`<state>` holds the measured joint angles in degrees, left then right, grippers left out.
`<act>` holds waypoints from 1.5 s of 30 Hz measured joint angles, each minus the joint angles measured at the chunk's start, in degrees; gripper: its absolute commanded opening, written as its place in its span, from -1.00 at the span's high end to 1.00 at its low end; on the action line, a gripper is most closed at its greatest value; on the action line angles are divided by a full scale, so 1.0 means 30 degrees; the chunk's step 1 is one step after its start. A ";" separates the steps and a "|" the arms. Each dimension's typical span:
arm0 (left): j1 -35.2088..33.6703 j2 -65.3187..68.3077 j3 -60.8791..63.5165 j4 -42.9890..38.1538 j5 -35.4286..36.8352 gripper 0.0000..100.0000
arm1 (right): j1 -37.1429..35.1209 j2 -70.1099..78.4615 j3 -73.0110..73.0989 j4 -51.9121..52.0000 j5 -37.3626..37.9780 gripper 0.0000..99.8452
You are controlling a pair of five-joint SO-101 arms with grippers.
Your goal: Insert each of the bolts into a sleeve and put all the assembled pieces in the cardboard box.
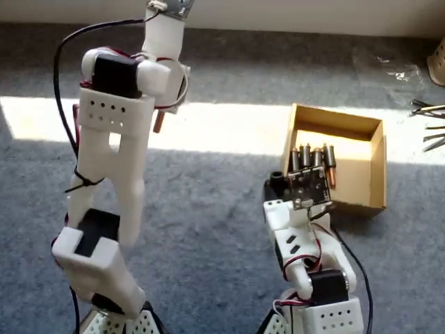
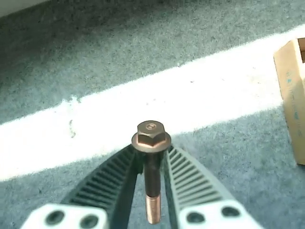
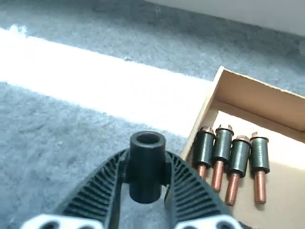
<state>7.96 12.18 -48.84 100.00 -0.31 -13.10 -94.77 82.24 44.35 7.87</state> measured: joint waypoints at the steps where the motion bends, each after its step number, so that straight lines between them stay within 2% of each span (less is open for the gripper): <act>1: 0.0000 -0.0703 0.0557 0.0000 0.0059 0.99 | 0.0000 0.0000 -0.0293 0.0000 0.0000 0.99; 16: 0.0000 -1.1839 1.1223 0.0000 0.0117 0.99 | -0.3868 0.0000 -0.0938 0.0000 0.0000 0.99; 21: 0.0000 -1.5912 1.5326 -0.1143 0.0117 0.99 | -0.4044 0.0000 -0.1670 0.0000 0.0000 0.99; 32: -0.0029 -2.4498 2.5289 -0.7179 0.0117 0.99 | -0.4044 0.0000 -0.1934 -0.0469 0.0000 0.99; 39: -0.0029 -2.7692 3.0711 -1.2015 0.0117 0.99 | -0.4103 0.0000 0.0879 -0.4806 0.0000 0.99; 45: -0.0029 -2.8982 3.3289 -1.5707 0.0117 0.99 | -0.4161 0.0059 0.4366 -0.8264 0.0000 0.99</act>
<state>7.87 -74.77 51.03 52.88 0.04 -25.58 -94.59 95.34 19.56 7.87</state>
